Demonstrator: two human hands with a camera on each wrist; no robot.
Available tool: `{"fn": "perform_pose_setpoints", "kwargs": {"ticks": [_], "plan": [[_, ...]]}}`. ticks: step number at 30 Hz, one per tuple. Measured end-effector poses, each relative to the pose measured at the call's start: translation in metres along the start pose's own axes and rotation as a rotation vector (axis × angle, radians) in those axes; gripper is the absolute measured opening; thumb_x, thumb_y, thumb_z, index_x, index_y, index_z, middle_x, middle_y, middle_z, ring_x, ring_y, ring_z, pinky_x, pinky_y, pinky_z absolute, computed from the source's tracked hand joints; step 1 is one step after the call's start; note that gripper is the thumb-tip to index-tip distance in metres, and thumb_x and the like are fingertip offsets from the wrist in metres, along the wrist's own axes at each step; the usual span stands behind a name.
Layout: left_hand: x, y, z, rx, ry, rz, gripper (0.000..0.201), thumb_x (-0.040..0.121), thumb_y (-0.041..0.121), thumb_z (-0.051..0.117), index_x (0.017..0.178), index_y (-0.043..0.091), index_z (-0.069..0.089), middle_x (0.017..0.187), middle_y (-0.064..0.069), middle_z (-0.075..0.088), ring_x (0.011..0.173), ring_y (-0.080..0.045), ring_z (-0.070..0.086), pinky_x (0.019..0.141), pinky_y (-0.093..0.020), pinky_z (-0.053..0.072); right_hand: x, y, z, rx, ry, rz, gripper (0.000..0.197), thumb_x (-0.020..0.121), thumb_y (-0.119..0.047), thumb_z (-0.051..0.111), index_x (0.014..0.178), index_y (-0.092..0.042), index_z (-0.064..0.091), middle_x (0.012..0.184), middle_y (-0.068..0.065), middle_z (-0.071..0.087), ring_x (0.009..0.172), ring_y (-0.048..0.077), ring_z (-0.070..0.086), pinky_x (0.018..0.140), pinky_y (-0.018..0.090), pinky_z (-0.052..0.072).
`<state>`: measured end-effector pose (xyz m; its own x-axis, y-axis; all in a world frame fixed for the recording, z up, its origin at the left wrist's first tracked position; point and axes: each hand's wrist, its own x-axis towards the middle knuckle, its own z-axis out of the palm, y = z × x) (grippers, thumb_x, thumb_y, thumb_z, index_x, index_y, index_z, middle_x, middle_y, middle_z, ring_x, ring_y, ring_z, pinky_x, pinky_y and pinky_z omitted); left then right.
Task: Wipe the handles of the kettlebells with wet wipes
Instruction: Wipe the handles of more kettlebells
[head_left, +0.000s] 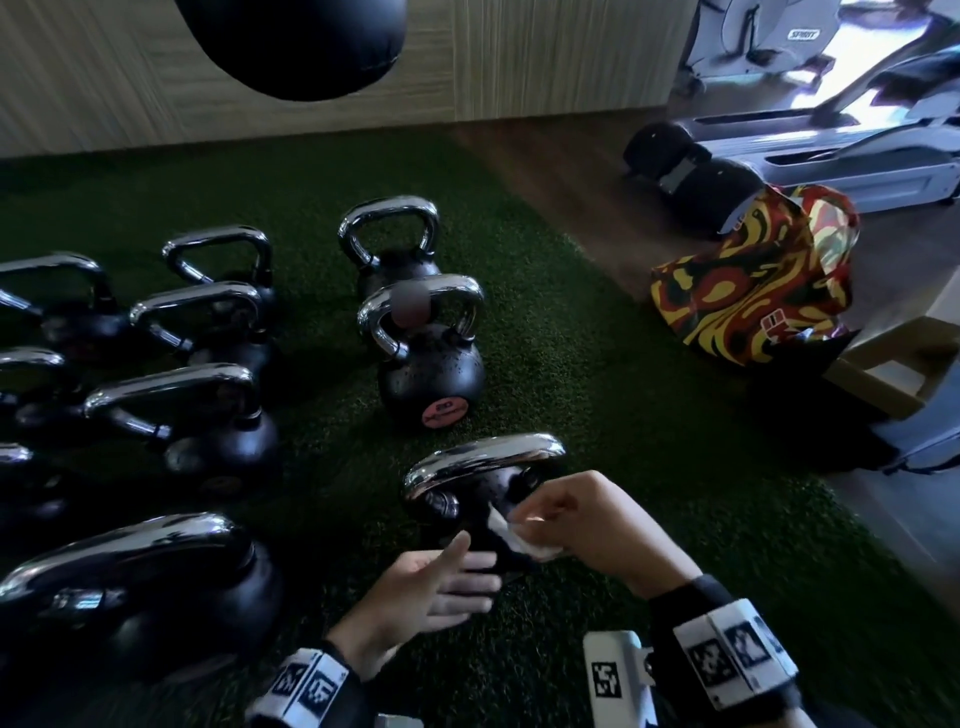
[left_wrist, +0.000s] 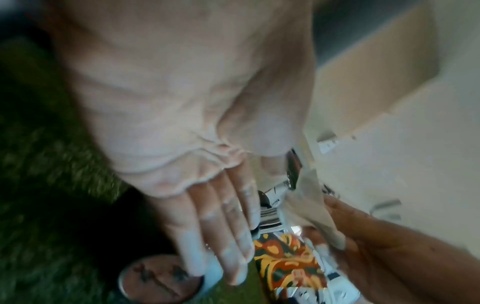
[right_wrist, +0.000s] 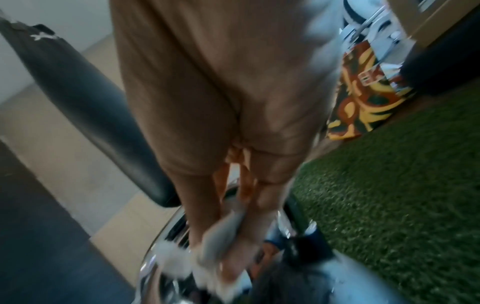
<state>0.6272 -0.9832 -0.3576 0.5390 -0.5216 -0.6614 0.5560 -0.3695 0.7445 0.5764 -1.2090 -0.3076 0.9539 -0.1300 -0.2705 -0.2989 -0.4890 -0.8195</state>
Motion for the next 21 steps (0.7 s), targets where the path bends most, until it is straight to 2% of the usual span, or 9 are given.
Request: {"fn": "perform_pose_setpoints", "kwargs": {"ticks": [2,4,6,10,12,15,18,20,21], "plan": [[-0.007,0.006,0.014,-0.219,-0.089,0.041,0.057,0.107,0.054,0.024,0.133,0.023,0.064,0.129,-0.005,0.073,0.117,-0.027,0.071,0.103,-0.039,0.053,-0.003,-0.016,0.014,0.082,0.104,-0.069,0.011,0.077,-0.034,0.085,0.087,-0.033,0.080,0.080,-0.003,0.078,0.075,0.022,0.072,0.073,0.040,0.058],[-0.011,0.011,0.028,-0.412,-0.066,0.051,0.062,0.107,0.055,0.021,0.133,0.022,0.066,0.131,-0.008,0.071,0.119,-0.030,0.070,0.103,-0.041,0.054,-0.007,-0.029,0.025,0.141,0.193,-0.128,0.012,0.076,-0.032,0.087,0.084,-0.029,0.079,0.077,-0.003,0.077,0.071,0.019,0.071,0.065,0.033,0.057],[-0.011,0.012,0.037,-0.554,-0.030,0.086,0.059,0.107,0.050,0.027,0.127,0.017,0.071,0.127,-0.013,0.072,0.111,-0.029,0.073,0.093,-0.039,0.060,-0.012,-0.038,0.033,0.122,0.232,-0.184,0.012,0.075,-0.030,0.088,0.080,-0.025,0.078,0.075,-0.009,0.075,0.062,0.005,0.064,0.059,0.017,0.050],[-0.009,0.007,0.036,-0.689,-0.009,0.168,0.047,0.094,0.040,0.050,0.114,0.005,0.075,0.115,-0.019,0.076,0.090,-0.024,0.079,0.069,-0.032,0.064,-0.012,-0.044,0.043,-0.037,0.322,-0.307,0.023,0.066,-0.029,0.089,0.078,-0.028,0.068,0.082,-0.012,0.063,0.072,0.007,0.060,0.062,0.016,0.047],[-0.012,0.006,0.030,-0.675,-0.012,0.192,0.041,0.089,0.033,0.056,0.104,0.003,0.079,0.109,-0.019,0.077,0.085,-0.023,0.079,0.068,-0.032,0.064,-0.013,-0.048,0.037,-0.105,0.276,-0.359,0.027,0.065,-0.029,0.087,0.082,-0.031,0.066,0.085,-0.015,0.058,0.079,0.007,0.057,0.066,0.014,0.044],[-0.020,0.008,0.015,-0.579,-0.061,0.251,0.054,0.080,0.043,0.077,0.113,0.000,0.077,0.115,-0.022,0.075,0.095,-0.025,0.078,0.077,-0.033,0.064,-0.015,-0.052,0.011,-0.002,0.165,-0.411,0.025,0.071,-0.021,0.086,0.084,-0.025,0.066,0.079,-0.008,0.062,0.071,0.009,0.057,0.063,0.017,0.044],[-0.027,0.021,-0.003,-0.466,-0.081,0.382,0.077,0.056,0.055,0.096,0.114,0.007,0.078,0.124,-0.021,0.072,0.105,-0.027,0.075,0.082,-0.030,0.062,0.000,-0.032,-0.012,0.189,0.420,-0.287,0.021,0.076,-0.004,0.076,0.074,-0.017,0.060,0.065,-0.004,0.057,0.060,0.008,0.049,0.056,0.023,0.039],[-0.030,0.034,-0.011,-0.372,0.081,0.531,0.067,0.061,0.056,0.093,0.108,0.009,0.080,0.118,-0.017,0.075,0.105,-0.025,0.074,0.084,-0.028,0.061,0.016,-0.005,-0.017,0.169,0.610,-0.043,0.018,0.075,-0.006,0.074,0.076,-0.018,0.061,0.068,-0.006,0.058,0.064,0.013,0.053,0.057,0.029,0.040],[-0.031,0.041,-0.011,-0.334,0.211,0.628,0.051,0.071,0.050,0.089,0.101,0.009,0.081,0.111,-0.013,0.078,0.104,-0.023,0.075,0.084,-0.027,0.062,0.023,0.010,-0.016,0.125,0.578,0.082,0.018,0.074,-0.009,0.075,0.083,-0.021,0.064,0.075,-0.005,0.062,0.070,0.017,0.059,0.060,0.030,0.045]]}}
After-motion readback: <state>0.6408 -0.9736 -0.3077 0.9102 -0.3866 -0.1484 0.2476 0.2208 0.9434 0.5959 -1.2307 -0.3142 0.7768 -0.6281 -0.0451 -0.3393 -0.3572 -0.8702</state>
